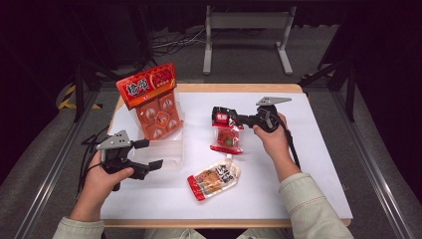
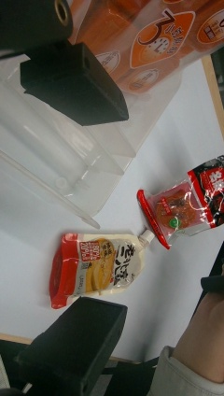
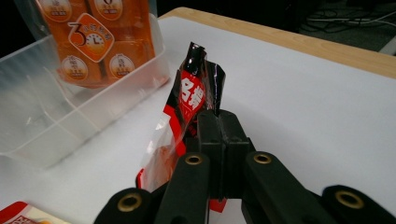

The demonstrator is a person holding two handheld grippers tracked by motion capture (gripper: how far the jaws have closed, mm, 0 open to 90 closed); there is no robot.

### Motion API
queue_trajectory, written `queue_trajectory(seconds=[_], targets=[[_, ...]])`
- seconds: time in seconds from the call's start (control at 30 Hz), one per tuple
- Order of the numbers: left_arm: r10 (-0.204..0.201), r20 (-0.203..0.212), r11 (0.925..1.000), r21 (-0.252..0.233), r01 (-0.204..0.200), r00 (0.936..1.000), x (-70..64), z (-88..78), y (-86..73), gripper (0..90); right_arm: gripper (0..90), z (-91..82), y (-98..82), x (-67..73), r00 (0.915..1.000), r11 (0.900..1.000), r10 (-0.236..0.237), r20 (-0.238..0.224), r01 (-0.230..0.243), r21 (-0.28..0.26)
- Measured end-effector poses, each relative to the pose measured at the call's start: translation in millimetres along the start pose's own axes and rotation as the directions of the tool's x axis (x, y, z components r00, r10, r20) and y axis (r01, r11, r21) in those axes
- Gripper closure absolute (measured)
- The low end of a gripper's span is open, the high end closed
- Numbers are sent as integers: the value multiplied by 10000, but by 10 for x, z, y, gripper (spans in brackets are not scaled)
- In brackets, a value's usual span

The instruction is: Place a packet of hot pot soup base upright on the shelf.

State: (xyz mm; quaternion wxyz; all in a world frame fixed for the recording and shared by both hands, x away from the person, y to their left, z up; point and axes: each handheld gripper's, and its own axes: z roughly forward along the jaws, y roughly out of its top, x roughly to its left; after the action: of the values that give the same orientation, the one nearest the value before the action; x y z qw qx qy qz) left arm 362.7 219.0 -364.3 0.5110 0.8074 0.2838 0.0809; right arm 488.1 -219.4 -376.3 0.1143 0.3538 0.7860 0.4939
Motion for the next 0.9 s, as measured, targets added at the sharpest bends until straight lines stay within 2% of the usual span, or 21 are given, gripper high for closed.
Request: queue_trajectory(seconds=[0.13, 0.23, 0.33, 0.37, 0.53, 0.7, 0.9], targets=[[-233, 205, 9987, -442, 242, 9995, -2, 20, -3, 63, 900, -87, 50, 85, 9994, 9993, -299, -168, 295, -214], [-338, 310, 9980, -517, 354, 9989, -9, 27, -2, 60, 900, -142, 77, 133, 9985, 9983, -481, -268, 471, -357], [-293, 248, 9984, -478, 305, 9993, -13, 35, 0, 57, 900, -181, 93, 166, 9977, 9973, -607, -310, 594, -421], [-156, 181, 9986, -507, 165, 9997, -8, 43, 1, 55, 900, -210, 102, 194, 9968, 9964, -718, -349, 701, -469], [-241, 268, 9978, -605, 257, 9993, -20, 74, -5, 41, 900, -268, 117, 251, 9948, 9943, -934, -414, 910, -557], [-323, 134, 9965, -768, 332, 9994, -41, 99, 7, 35, 900, -349, 134, 351, 9904, 9908, -1157, -759, 1096, -798], [-138, 117, 9971, -751, 146, 9998, -56, 114, 18, 42, 900, -430, 148, 511, 9811, 9837, -1544, -1170, 1417, -1105]])
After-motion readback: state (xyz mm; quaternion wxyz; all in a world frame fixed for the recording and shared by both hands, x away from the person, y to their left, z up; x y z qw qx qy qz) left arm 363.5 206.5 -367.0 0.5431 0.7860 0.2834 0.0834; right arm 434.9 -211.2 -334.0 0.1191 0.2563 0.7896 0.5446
